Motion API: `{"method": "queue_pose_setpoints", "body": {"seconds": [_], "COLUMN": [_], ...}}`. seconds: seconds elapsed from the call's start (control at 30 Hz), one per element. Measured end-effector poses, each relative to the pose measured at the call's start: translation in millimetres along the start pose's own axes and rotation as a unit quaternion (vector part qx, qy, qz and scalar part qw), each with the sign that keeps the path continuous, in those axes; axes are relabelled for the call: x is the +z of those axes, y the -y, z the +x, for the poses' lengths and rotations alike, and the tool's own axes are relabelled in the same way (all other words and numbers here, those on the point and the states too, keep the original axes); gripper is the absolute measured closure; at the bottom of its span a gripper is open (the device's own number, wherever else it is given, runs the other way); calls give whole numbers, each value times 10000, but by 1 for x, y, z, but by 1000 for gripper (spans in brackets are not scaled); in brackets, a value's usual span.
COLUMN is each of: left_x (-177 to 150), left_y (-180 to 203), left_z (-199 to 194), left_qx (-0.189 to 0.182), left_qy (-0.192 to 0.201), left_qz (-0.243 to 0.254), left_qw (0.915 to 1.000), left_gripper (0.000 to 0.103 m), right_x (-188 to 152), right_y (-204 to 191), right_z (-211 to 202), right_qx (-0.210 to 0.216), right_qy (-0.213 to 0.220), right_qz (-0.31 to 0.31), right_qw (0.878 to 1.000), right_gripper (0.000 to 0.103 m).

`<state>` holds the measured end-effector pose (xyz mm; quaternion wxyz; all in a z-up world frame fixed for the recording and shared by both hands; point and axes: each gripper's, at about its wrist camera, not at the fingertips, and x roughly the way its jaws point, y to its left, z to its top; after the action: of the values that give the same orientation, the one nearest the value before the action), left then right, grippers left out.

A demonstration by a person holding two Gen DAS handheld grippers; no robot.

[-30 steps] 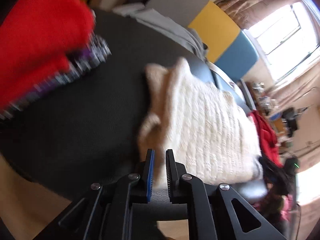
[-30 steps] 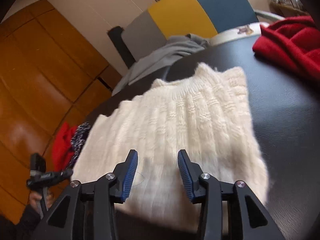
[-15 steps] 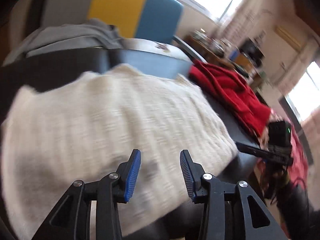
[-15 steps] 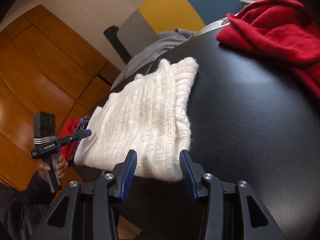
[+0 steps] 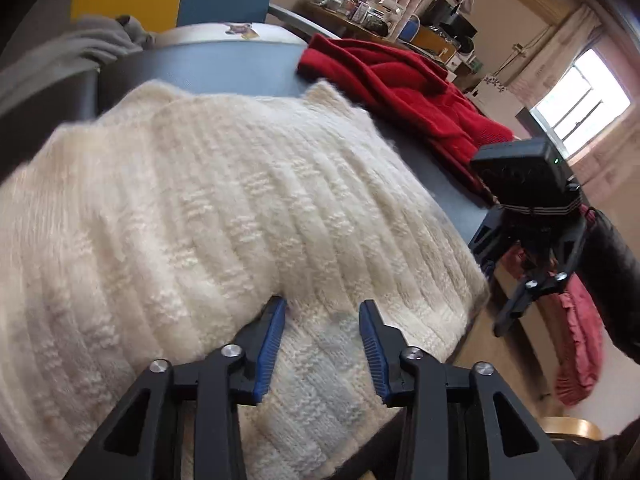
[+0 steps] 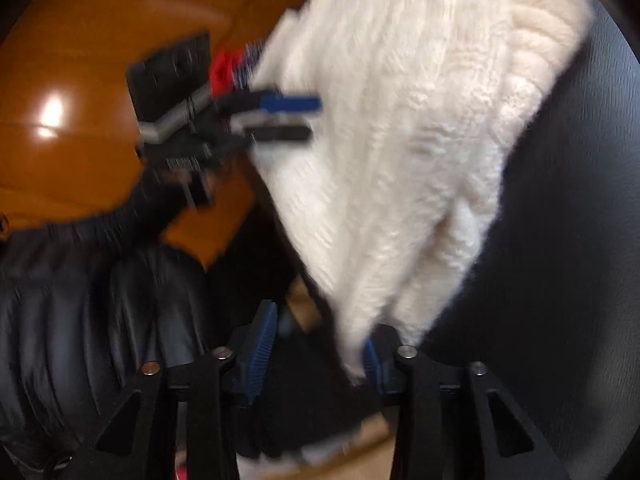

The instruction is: Fold clothes

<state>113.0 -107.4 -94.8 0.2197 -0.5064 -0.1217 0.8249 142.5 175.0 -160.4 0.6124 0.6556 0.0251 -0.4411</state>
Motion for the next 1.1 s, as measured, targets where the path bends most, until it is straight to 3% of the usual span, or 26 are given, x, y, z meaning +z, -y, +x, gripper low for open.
{"method": "queue_pose_setpoints", "body": {"seconds": [0.03, 0.07, 0.17, 0.27, 0.33, 0.43, 0.53, 0.6, 0.63, 0.73, 0.83, 0.93, 1.0, 1.03, 1.07, 1.1], "left_x": [-5, -7, -9, -5, -1, 9, 21, 29, 33, 45, 57, 66, 69, 69, 67, 65], "left_y": [-2, -4, -10, -6, -3, -12, -30, -44, -51, -71, -82, -84, -82, -81, -79, -77], "left_z": [0, -1, -7, -21, -34, -55, -64, -70, -72, -73, -67, -51, -30, -23, -19, -20], "left_qx": [-33, -75, -192, -81, 17, 330, 749, 1105, 1219, 1387, 1306, 1181, 1228, 1353, 1531, 1580], "left_qy": [69, 123, 245, 395, 636, 1055, 1274, 1368, 1379, 1342, 1274, 1112, 822, 762, 761, 863], "left_qz": [-81, -208, -605, -544, -475, -481, -551, -579, -595, -627, -517, -313, -110, -26, 45, 18], "left_qw": [9999, 9997, 9977, 9977, 9968, 9927, 9875, 9827, 9811, 9792, 9818, 9863, 9890, 9879, 9853, 9837], "left_gripper": [79, 80, 83, 83, 76, 48, 48, 48, 48, 47, 39, 35, 46, 77, 92, 93], "right_x": [-3, -6, -17, -32, -43, -38, -10, 17, 29, 68, 88, 90, 83, 81, 80, 79], "right_y": [2, 5, 7, -4, -18, -42, -59, -59, -56, -40, -16, -1, 1, 1, -1, -6], "right_z": [0, 1, -5, -19, -36, -61, -73, -72, -70, -60, -56, -55, -54, -53, -51, -49], "right_qx": [-53, -107, -112, -541, -1131, -1994, -2743, -3294, -3420, -3678, -3770, -3461, -3412, -3429, -3480, -3608], "right_qy": [-2, -4, 395, 996, 1414, 2162, 2883, 3095, 3139, 3133, 3069, 3233, 3290, 3297, 3293, 3262], "right_qz": [58, 115, 268, 365, 423, 438, 383, 305, 309, 517, 892, 1173, 1114, 1066, 1009, 932], "right_qw": [10000, 9999, 9988, 9929, 9826, 9548, 9166, 8915, 8852, 8740, 8693, 8729, 8734, 8731, 8719, 8687], "right_gripper": [90, 94, 94, 90, 76, 76, 76, 76, 76, 76, 76, 76, 79, 85, 90, 93]}}
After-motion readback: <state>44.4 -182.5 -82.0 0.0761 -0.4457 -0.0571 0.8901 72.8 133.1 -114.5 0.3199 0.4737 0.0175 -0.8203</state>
